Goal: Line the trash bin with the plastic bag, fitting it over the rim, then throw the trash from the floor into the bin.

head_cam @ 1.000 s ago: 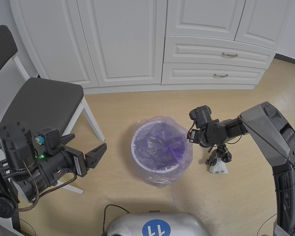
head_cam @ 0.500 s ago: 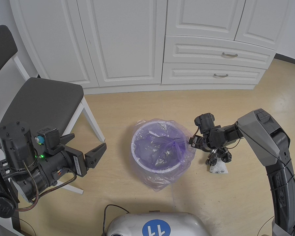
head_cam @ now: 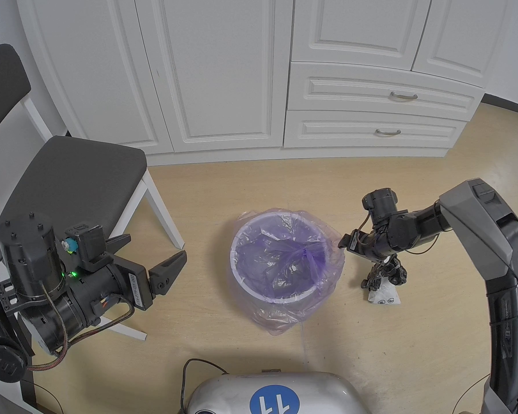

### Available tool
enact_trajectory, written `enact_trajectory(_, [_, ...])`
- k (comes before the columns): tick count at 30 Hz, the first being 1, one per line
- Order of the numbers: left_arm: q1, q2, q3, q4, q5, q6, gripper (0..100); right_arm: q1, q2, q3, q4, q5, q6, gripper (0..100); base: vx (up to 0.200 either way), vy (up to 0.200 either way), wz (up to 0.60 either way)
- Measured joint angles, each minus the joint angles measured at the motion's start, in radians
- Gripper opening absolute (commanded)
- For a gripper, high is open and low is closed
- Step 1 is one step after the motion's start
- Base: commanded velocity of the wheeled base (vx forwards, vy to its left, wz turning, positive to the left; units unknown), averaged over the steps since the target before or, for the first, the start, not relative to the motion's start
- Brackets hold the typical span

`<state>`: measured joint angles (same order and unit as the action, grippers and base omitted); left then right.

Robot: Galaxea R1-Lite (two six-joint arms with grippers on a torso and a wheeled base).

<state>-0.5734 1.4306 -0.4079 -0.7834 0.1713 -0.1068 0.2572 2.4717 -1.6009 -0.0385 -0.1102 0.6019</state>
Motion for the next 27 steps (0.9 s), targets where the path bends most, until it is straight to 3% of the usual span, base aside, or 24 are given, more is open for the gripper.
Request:
enact_trajectory(8, [0.0,-0.001,0.001,0.0,0.0,0.0,100,-0.042,-0.095,0.097,0.002,0.081,-0.076,100,0.0,0.0,0.0])
enact_trajectory(27, [0.0,0.003,0.005,0.0,0.0,0.0,100,0.02,0.069,0.042,-0.005,0.064,-0.077,100,0.0,0.0,0.0])
